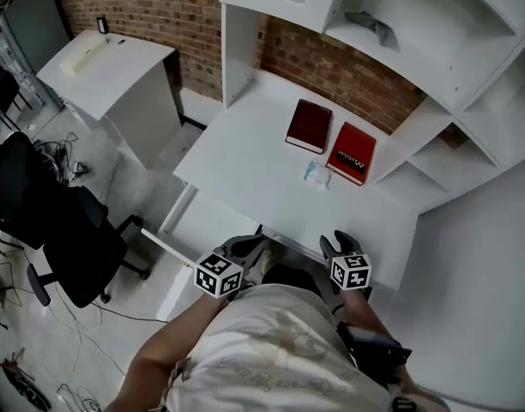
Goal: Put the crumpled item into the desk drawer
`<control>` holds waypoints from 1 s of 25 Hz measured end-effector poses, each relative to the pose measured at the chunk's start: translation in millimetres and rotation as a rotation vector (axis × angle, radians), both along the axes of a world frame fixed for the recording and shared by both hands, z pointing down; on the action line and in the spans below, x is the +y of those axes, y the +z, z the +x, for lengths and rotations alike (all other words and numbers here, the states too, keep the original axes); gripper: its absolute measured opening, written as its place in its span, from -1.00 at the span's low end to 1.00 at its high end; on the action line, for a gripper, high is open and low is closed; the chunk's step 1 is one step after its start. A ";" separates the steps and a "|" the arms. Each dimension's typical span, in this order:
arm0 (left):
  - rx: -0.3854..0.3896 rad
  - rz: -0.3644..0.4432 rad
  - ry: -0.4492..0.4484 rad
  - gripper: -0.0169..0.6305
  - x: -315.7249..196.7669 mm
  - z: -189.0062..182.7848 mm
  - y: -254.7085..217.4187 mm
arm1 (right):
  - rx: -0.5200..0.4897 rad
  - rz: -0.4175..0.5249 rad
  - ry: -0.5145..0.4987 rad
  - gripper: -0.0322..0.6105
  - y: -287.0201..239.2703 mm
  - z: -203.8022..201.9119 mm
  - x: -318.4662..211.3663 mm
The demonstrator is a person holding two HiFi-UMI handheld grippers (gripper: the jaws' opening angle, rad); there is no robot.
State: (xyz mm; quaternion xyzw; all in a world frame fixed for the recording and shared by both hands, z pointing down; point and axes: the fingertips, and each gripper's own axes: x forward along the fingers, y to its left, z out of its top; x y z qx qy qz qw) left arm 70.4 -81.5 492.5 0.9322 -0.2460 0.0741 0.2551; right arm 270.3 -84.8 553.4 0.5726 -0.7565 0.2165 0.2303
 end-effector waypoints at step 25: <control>-0.019 -0.076 -0.148 -0.86 -61.3 -22.6 23.4 | 0.200 -0.122 -0.151 -0.26 42.5 23.7 -134.2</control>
